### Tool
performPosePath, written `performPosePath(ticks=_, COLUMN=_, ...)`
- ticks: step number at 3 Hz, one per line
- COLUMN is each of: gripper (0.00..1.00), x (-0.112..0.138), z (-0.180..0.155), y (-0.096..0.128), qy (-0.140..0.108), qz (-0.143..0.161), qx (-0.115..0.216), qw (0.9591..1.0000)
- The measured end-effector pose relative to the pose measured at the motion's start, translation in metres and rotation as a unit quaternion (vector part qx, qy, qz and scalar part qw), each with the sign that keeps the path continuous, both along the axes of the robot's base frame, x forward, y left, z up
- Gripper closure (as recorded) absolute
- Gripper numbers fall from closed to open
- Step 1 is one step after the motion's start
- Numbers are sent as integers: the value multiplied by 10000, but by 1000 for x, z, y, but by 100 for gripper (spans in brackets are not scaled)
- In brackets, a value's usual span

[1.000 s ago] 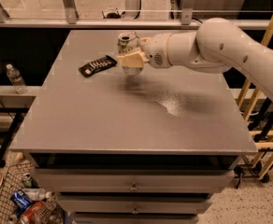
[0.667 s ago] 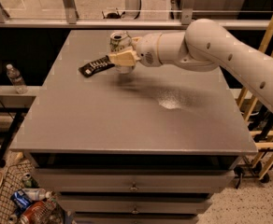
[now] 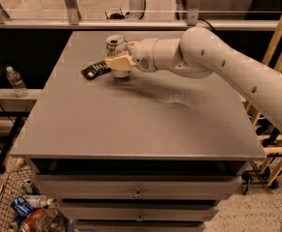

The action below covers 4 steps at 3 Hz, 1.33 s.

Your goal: Move 7up can near rxbar chocolate

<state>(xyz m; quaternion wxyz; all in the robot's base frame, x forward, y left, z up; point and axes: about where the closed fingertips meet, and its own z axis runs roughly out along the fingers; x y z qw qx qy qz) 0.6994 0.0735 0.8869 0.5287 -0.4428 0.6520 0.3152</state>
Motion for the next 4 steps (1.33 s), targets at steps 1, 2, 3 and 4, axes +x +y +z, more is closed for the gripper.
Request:
performPosePath(ticks=1, gripper=100, x=-1, z=-8, y=9, qy=20, qz=15, qx=41, qw=10000)
performPosePath(ticks=2, gripper=81, x=-2, z=-8, y=12, qy=22, qz=37, qx=42, qw=10000)
performPosePath(ticks=3, gripper=58, x=-3, z=-9, y=15, qy=26, qz=59, qx=44, qw=10000)
performPosePath(ticks=4, gripper=35, x=-3, z=-9, y=17, qy=29, qz=81, qx=47, qw=10000)
